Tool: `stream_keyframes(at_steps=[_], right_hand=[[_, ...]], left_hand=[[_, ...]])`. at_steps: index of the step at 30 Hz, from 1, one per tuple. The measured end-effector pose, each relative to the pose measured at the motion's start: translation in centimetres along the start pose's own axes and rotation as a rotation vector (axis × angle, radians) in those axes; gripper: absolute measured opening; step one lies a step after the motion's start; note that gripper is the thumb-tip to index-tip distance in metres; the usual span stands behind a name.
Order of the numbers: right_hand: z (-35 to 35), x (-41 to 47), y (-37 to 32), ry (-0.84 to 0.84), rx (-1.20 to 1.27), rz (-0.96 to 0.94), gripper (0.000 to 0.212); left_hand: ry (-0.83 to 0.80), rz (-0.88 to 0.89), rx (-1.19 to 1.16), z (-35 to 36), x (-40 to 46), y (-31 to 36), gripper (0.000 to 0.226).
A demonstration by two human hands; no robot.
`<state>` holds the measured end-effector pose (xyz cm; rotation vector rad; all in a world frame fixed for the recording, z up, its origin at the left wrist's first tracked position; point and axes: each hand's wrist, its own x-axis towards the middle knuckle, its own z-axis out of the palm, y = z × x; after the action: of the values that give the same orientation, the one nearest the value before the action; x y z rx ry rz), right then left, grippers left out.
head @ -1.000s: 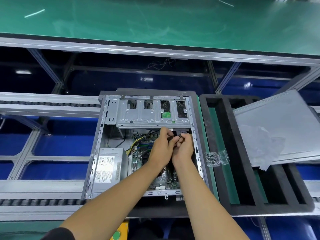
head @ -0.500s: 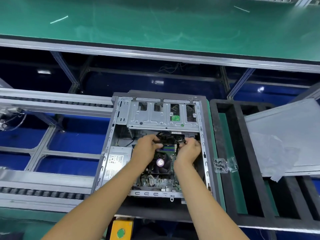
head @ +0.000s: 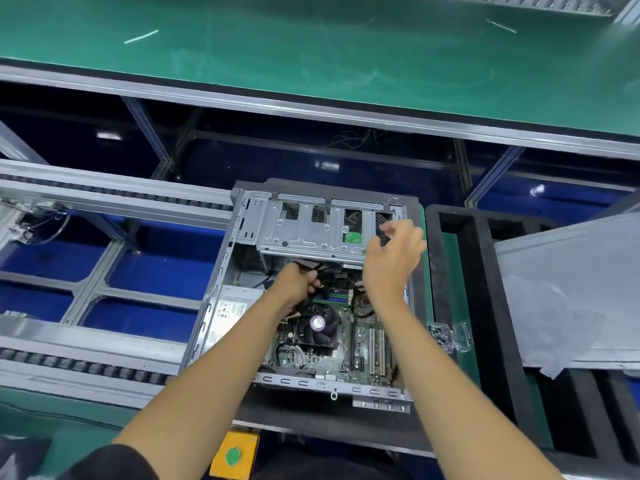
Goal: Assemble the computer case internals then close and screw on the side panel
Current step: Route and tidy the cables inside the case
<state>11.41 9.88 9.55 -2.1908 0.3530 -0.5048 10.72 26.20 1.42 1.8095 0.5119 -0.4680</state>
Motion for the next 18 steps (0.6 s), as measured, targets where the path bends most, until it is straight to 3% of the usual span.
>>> stream_keyframes(at_steps=[2, 5, 13, 18], right_hand=[[0.1, 2.8, 1.3, -0.15, -0.173, -0.145, 0.009], [0.3, 4.7, 3.0, -0.305, -0.332, -0.281, 0.012], [0.3, 5.0, 4.1, -0.429, -0.391, -0.352, 0.012], [0.2, 5.1, 4.1, -0.439, -0.422, -0.384, 0.014]], left_hand=[[0.121, 0.032, 0.244, 0.5, -0.1, 0.2, 0.028], [0.26, 0.109, 0.476, 1.9, -0.6, 0.6, 0.041], [0.188, 0.224, 0.956, 4.0, -0.8, 2.2, 0.026], [0.215, 0.226, 0.873, 2.7, 0.7, 1.6, 0.021]])
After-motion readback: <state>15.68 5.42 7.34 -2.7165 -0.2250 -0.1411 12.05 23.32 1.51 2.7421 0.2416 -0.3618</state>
